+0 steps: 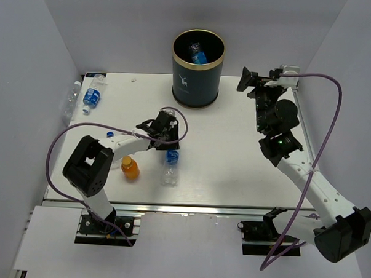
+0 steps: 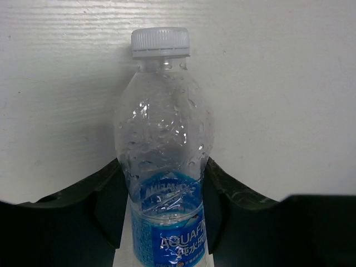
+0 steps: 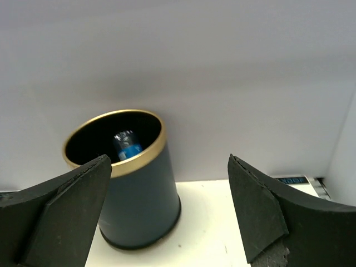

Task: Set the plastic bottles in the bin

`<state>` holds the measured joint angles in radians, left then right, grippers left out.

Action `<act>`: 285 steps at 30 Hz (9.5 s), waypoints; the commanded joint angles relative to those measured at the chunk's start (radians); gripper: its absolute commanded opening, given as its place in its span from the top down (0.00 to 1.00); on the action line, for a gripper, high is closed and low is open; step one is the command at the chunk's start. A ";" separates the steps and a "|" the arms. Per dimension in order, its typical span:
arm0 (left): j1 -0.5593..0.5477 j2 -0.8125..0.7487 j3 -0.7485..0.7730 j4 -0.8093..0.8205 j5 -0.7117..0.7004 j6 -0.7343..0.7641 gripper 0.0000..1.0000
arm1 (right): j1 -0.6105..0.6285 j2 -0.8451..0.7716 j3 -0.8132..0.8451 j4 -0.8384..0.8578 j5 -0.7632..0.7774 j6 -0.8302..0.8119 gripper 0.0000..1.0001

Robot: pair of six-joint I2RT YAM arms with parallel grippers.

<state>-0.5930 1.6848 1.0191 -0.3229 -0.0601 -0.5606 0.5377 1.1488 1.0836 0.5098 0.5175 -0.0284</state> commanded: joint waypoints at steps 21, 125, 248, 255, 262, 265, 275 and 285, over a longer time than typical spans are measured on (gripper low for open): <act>0.008 0.208 1.063 0.484 -0.481 0.427 0.73 | -0.113 -0.173 -0.172 0.045 0.086 0.022 0.11; 0.699 -0.096 -0.088 0.030 -0.164 -0.025 0.69 | 0.004 1.076 1.287 -0.159 -0.289 -0.134 0.65; 0.492 -0.104 0.380 0.238 0.710 0.801 0.58 | -0.166 -0.023 -0.047 -0.309 -1.077 0.139 0.11; 0.391 -0.350 0.171 0.387 0.972 0.742 0.57 | -0.163 0.025 0.004 -0.160 -1.374 0.289 0.11; 0.314 -0.427 0.073 0.483 1.080 0.709 0.55 | -0.130 0.175 0.120 -0.007 -1.472 0.423 0.11; 0.295 -0.435 0.085 0.441 1.122 0.728 0.55 | -0.127 0.221 0.186 -0.050 -1.430 0.383 0.11; 0.288 -0.424 0.124 0.392 1.184 0.742 0.54 | -0.105 0.396 0.325 0.085 -1.596 0.511 0.11; 0.285 -0.376 0.150 0.490 1.198 0.657 0.53 | -0.090 0.459 0.394 0.073 -1.644 0.528 0.42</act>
<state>-0.2985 1.3106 1.1191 0.1150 1.0866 0.1230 0.4454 1.6135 1.4227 0.5449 -1.1118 0.4915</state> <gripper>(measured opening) 0.604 0.659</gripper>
